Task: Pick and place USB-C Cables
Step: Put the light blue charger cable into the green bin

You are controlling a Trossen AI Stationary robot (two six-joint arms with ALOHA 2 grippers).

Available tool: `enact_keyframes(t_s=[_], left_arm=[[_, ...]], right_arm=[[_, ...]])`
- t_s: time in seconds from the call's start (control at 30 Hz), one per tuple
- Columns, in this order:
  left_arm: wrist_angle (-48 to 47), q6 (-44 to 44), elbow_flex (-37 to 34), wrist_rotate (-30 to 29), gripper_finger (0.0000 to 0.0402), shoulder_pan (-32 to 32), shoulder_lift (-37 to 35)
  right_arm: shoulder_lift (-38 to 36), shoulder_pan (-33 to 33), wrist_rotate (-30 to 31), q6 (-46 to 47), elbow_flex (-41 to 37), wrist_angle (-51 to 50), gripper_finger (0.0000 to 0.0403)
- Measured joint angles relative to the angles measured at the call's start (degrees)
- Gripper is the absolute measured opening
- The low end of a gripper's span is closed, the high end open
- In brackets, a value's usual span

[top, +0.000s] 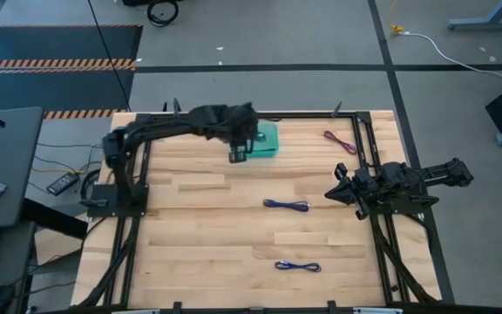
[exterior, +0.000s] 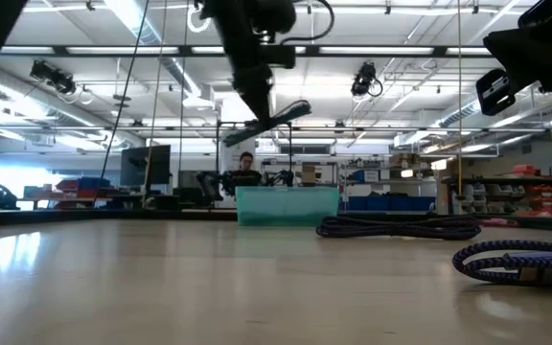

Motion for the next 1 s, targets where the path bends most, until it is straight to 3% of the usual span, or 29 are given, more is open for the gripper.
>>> enact_keyframes(t_s=[0.17, 0.33, 0.6, 1.0], left_arm=[[-1.2, 4.5, 9.1, 2.2, 0.0027, 1.6, 7.9], [-3.3, 7.0, 13.7, 2.9, 0.0027, 4.3, 15.1], [-2.9, 7.9, 14.7, 3.4, 0.0027, 7.7, 20.7], [-0.9, 8.8, 14.7, 5.3, 0.0047, 8.4, 21.1]], right_arm=[[0.0, 0.0, 0.2, -0.4, 0.0, 0.6, 0.0023], [0.0, 0.0, 0.2, -0.4, 0.0, 0.6, 0.0023], [0.0, 0.0, 0.2, -0.2, 0.0, 0.4, 0.0023], [0.0, 0.0, 1.3, -0.4, 0.0, 0.3, 0.0023]])
